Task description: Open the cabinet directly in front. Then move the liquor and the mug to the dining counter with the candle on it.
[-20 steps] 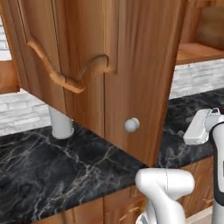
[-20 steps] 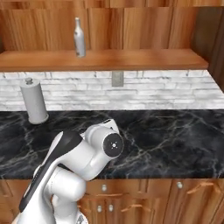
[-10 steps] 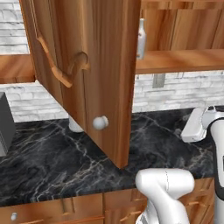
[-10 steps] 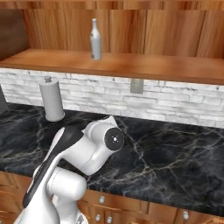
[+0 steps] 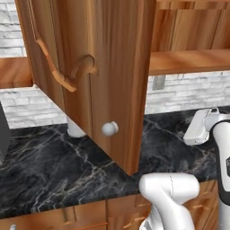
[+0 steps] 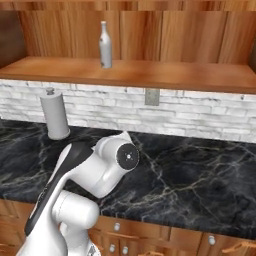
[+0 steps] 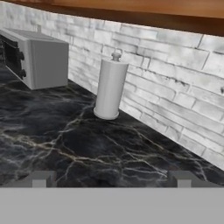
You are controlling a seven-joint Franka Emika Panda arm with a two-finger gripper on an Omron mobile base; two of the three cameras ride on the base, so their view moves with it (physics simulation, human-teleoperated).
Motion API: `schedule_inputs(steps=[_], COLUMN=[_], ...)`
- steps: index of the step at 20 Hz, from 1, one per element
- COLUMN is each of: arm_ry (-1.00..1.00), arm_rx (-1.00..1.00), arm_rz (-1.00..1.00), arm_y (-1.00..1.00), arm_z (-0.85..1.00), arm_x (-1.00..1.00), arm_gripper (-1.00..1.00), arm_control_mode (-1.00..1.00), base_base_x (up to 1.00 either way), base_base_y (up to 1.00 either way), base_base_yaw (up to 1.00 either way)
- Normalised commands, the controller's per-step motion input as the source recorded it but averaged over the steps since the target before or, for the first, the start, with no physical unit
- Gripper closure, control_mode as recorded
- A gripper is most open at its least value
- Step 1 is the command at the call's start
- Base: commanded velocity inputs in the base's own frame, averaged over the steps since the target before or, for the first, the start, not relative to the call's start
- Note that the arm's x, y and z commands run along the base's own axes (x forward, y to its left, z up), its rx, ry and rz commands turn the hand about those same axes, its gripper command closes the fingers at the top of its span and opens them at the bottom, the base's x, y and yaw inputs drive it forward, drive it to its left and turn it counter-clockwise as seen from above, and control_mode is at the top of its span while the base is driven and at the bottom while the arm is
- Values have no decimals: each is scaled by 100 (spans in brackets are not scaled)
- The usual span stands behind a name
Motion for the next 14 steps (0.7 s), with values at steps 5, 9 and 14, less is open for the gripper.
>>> schedule_inputs(steps=[5, 9, 14], arm_ry=[0, 0, 0], arm_rx=[0, 0, 0], arm_rz=[0, 0, 0], arm_y=[0, 0, 0], arm_z=[0, 0, 0], arm_x=[0, 0, 0], arm_gripper=[-100, -100, -100], arm_control_mode=[100, 100, -100], base_base_x=[10, 15, 0], base_base_y=[14, 5, 0], base_base_yaw=[-3, 4, 1])
